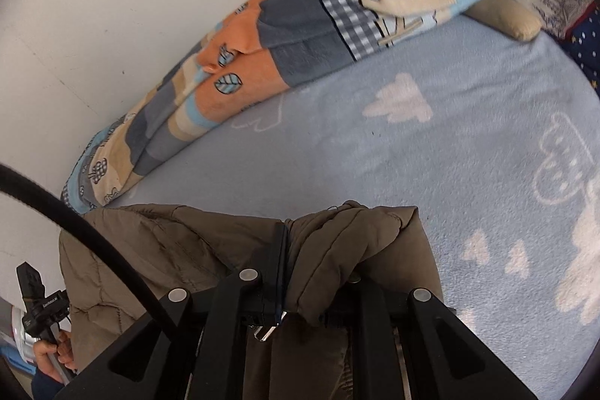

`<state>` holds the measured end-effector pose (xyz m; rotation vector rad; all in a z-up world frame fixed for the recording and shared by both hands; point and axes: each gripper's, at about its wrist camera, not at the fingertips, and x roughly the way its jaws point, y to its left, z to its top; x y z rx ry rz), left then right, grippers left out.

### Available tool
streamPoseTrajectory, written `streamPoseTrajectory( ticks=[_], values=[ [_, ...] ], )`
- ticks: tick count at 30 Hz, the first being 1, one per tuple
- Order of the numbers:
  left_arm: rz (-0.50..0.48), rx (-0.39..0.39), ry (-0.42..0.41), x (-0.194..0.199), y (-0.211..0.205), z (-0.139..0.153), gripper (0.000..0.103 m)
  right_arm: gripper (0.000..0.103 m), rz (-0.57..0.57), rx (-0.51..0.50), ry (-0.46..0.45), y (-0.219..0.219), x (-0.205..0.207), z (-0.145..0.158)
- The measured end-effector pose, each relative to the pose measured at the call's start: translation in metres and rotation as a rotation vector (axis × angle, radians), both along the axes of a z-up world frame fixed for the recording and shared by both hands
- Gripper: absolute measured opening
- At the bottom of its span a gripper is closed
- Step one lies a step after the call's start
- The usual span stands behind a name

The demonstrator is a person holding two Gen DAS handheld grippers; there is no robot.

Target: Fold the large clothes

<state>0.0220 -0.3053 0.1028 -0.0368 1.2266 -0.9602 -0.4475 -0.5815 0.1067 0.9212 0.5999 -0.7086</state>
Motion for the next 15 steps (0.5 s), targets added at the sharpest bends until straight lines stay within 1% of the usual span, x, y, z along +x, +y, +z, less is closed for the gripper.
streamPoseTrajectory(
  ticks=[3,6,9,11,13,14,15],
  values=[
    [0.028,-0.042,0.124,0.014,0.005,-0.004,0.022,0.015,-0.024,0.079,-0.031,-0.008,-0.002,-0.009],
    [0.060,-0.121,0.232,0.027,0.017,-0.005,0.025,0.017,-0.050,0.150,-0.116,-0.016,-0.013,-0.011],
    [0.075,-0.190,0.302,0.035,0.027,-0.001,0.026,0.021,-0.081,0.217,-0.222,-0.020,-0.030,-0.008],
    [0.072,-0.232,0.327,0.037,0.031,0.005,0.030,0.023,-0.096,0.253,-0.281,-0.021,-0.040,-0.003],
    [0.083,-0.284,0.355,0.041,0.039,0.010,0.043,0.030,-0.120,0.300,-0.362,-0.023,-0.050,0.001],
    [0.104,-0.297,0.352,0.043,0.044,0.013,0.044,0.043,-0.142,0.329,-0.413,-0.023,-0.057,0.002],
    [0.144,-0.314,0.332,0.046,0.052,0.018,0.049,0.060,-0.164,0.339,-0.454,-0.023,-0.065,0.006]
  ],
)
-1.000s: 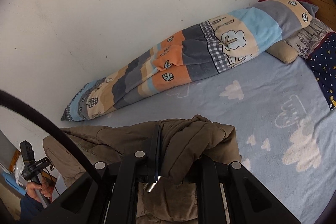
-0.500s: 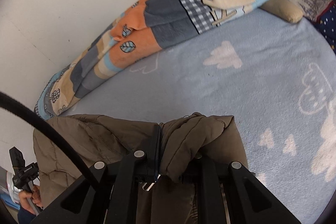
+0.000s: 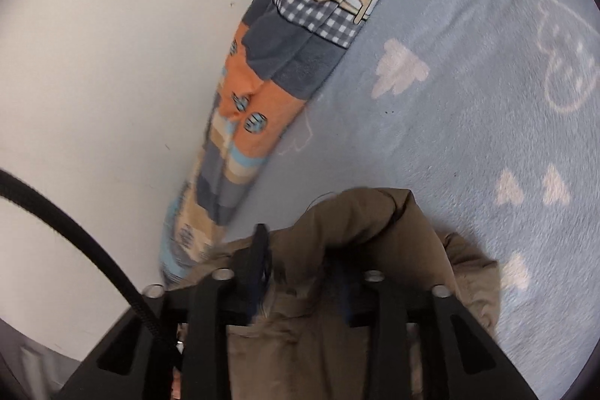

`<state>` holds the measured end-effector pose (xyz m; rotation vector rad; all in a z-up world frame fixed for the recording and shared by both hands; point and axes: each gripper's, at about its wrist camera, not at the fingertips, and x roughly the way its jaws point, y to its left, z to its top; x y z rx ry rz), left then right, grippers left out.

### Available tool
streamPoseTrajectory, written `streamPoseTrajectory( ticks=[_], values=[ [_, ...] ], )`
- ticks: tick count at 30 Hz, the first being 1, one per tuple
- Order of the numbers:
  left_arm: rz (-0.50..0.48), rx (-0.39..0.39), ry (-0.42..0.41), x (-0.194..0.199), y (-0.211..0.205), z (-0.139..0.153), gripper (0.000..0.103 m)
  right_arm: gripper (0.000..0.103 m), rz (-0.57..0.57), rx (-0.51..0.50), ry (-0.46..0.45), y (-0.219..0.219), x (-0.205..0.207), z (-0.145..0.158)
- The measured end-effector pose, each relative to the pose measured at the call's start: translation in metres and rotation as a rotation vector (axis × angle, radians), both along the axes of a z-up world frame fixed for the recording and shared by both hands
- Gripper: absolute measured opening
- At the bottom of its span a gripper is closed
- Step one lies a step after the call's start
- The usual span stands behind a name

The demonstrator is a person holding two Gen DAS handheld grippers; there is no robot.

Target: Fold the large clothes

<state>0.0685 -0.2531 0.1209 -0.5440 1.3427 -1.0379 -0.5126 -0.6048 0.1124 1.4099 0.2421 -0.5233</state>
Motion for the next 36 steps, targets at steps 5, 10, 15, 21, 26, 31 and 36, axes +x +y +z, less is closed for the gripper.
streamPoseTrajectory(
  ticks=[5,10,15,21,26,31,36],
  values=[
    [0.104,-0.034,-0.065,0.007,0.034,0.025,0.057,0.073,-0.121,-0.041,-0.086,-0.001,-0.040,0.031],
    [0.022,-0.009,-0.246,-0.032,0.040,0.057,0.057,0.070,-0.030,-0.198,0.027,0.028,-0.042,0.075],
    [-0.088,-0.032,-0.426,-0.121,0.047,0.075,0.064,0.060,0.071,-0.350,0.072,0.096,-0.042,0.103],
    [-0.248,0.047,-0.636,-0.212,0.005,0.082,0.068,0.026,0.157,-0.446,0.217,0.172,-0.018,0.106],
    [-0.370,0.123,-0.711,-0.253,-0.069,0.075,0.067,0.017,0.132,-0.499,0.349,0.216,0.004,0.097],
    [-0.478,0.325,-0.772,-0.257,-0.148,0.041,0.041,0.014,0.226,-0.594,0.457,0.226,0.051,0.065],
    [-0.512,0.489,-0.658,-0.223,-0.195,0.000,0.041,0.012,0.264,-0.487,0.489,0.200,0.072,0.021]
  ],
)
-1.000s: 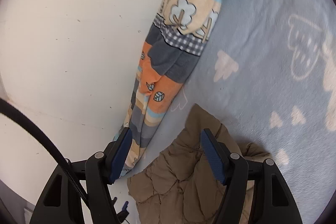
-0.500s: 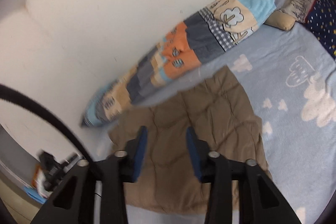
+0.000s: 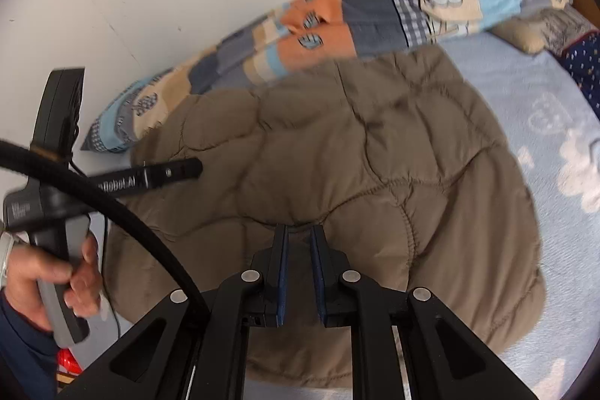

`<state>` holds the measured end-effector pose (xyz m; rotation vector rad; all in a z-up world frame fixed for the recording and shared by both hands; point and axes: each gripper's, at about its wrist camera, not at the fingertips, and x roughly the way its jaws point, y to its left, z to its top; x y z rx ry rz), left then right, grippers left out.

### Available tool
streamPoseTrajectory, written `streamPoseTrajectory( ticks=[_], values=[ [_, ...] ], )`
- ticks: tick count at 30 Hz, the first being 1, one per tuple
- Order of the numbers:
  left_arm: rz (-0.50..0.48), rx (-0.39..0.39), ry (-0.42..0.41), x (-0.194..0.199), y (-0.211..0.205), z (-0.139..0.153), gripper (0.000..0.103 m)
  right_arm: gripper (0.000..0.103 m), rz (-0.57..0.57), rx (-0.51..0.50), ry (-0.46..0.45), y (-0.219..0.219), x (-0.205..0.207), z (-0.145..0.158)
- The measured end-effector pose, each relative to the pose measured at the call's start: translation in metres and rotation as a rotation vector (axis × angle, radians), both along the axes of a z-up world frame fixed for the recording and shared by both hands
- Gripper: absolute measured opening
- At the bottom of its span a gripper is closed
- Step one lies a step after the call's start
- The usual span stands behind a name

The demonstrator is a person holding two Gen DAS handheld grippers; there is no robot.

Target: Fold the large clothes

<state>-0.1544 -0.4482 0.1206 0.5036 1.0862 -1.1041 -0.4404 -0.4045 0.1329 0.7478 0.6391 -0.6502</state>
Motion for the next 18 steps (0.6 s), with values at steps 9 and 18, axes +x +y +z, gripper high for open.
streamPoseTrajectory(
  ticks=[9,18],
  values=[
    [0.095,0.078,0.071,0.017,-0.025,-0.034,0.041,0.009,-0.020,0.107,0.059,-0.023,0.008,-0.033],
    [0.095,-0.207,-0.015,-0.013,0.118,0.043,0.049,0.009,-0.025,0.002,-0.032,-0.010,-0.019,0.020]
  ],
)
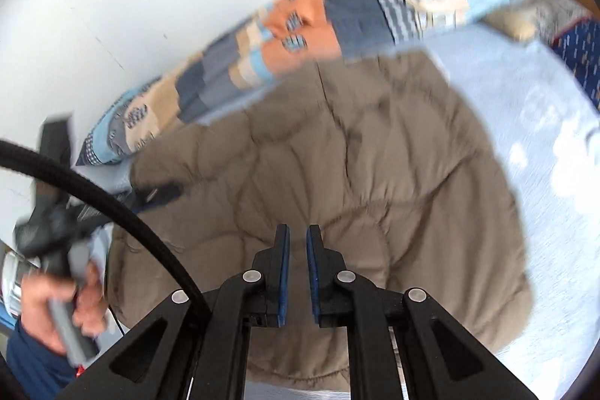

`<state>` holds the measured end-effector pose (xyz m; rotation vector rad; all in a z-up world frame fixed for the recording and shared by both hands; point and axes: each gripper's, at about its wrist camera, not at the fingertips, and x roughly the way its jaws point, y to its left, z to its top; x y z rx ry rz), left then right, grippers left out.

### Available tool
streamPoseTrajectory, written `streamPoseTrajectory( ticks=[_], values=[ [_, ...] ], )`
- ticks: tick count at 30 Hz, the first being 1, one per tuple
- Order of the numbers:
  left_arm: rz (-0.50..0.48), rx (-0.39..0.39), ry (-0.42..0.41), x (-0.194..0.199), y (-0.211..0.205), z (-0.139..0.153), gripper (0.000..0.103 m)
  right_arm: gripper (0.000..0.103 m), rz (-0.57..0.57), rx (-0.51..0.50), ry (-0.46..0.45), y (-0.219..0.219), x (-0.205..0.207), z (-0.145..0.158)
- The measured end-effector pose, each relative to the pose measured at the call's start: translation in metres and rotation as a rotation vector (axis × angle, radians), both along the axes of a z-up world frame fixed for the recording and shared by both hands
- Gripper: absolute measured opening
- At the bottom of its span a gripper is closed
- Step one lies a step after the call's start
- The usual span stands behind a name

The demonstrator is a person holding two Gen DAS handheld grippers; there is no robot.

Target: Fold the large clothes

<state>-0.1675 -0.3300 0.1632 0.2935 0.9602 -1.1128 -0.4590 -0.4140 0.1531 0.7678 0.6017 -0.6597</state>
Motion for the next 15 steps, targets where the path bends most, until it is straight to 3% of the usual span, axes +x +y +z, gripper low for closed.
streamPoseTrajectory(
  ticks=[4,6,8,12,15],
  values=[
    [0.107,-0.017,-0.072,-0.005,0.072,0.001,0.054,0.009,0.044,-0.039,0.005,0.013,0.004,0.011],
    [0.153,-0.023,-0.064,-0.003,0.090,-0.007,0.054,0.010,0.079,-0.048,0.011,0.022,0.009,0.013],
    [0.162,-0.023,-0.031,0.001,0.089,-0.020,0.054,0.010,0.127,-0.058,0.016,0.031,0.020,0.014],
    [0.168,0.037,-0.104,0.003,0.082,-0.045,0.054,0.011,0.214,-0.100,0.034,0.058,0.044,0.009],
    [0.161,0.065,-0.110,0.007,0.075,-0.056,0.054,0.011,0.241,-0.111,0.101,0.065,0.063,-0.008]
  ],
)
